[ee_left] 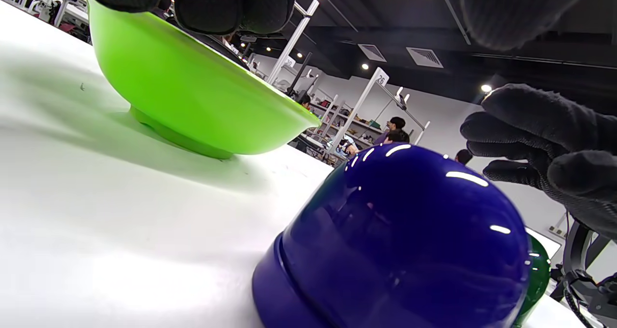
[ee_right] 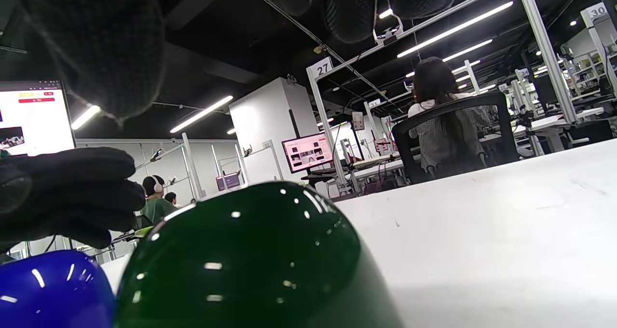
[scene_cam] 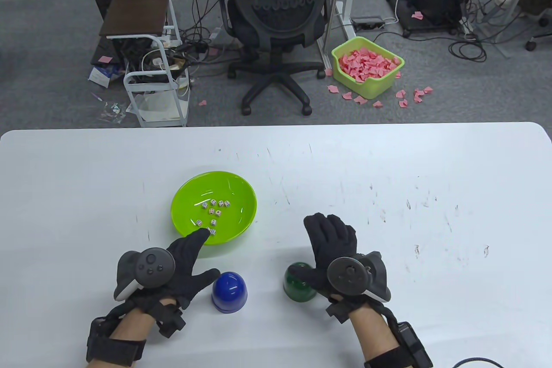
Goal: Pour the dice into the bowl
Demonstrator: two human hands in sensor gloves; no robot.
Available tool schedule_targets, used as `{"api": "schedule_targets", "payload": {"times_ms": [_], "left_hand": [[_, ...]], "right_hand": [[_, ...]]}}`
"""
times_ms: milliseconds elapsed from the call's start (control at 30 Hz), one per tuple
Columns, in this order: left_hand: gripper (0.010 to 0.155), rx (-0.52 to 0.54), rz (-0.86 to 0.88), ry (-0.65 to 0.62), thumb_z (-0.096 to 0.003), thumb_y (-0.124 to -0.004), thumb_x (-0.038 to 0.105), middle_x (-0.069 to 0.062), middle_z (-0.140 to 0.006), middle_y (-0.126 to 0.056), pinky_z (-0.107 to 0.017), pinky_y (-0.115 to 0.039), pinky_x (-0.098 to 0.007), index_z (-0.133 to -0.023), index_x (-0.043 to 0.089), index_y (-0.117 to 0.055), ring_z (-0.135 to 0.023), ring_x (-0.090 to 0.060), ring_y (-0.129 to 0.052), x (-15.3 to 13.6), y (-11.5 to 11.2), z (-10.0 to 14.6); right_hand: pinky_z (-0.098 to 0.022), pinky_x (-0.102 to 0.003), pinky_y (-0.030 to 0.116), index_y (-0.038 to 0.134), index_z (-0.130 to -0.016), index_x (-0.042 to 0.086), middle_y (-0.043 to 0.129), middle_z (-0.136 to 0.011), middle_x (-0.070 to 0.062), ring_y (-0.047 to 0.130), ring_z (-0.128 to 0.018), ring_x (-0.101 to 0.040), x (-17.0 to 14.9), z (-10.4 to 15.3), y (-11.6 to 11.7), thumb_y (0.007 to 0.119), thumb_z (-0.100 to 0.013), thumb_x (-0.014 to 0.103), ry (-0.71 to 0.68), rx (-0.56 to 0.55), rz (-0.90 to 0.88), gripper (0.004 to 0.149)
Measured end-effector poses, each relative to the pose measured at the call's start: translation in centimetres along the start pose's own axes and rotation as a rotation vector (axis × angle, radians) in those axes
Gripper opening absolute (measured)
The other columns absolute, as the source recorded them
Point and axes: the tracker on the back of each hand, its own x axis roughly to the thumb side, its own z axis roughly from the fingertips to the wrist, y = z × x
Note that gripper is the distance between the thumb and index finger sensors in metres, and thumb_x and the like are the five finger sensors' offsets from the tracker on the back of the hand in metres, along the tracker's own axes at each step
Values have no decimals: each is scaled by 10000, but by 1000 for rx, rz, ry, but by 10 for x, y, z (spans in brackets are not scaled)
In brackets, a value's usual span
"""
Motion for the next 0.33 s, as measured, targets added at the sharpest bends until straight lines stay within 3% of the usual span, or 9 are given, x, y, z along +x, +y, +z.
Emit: {"api": "schedule_targets", "payload": {"times_ms": [333], "left_hand": [[922,2,-19,-2,-431,-733,695,-139,-1164,-512,-755,-538,-659,-1124,244,-326,-1051,-422,-569,-2,0,1]], "right_hand": [[-633,-851,377,338,-1142,18,465,-1172,-347,398,-984,-668,1,-3,4,888,-462,547,-4,15,-29,1022]]}}
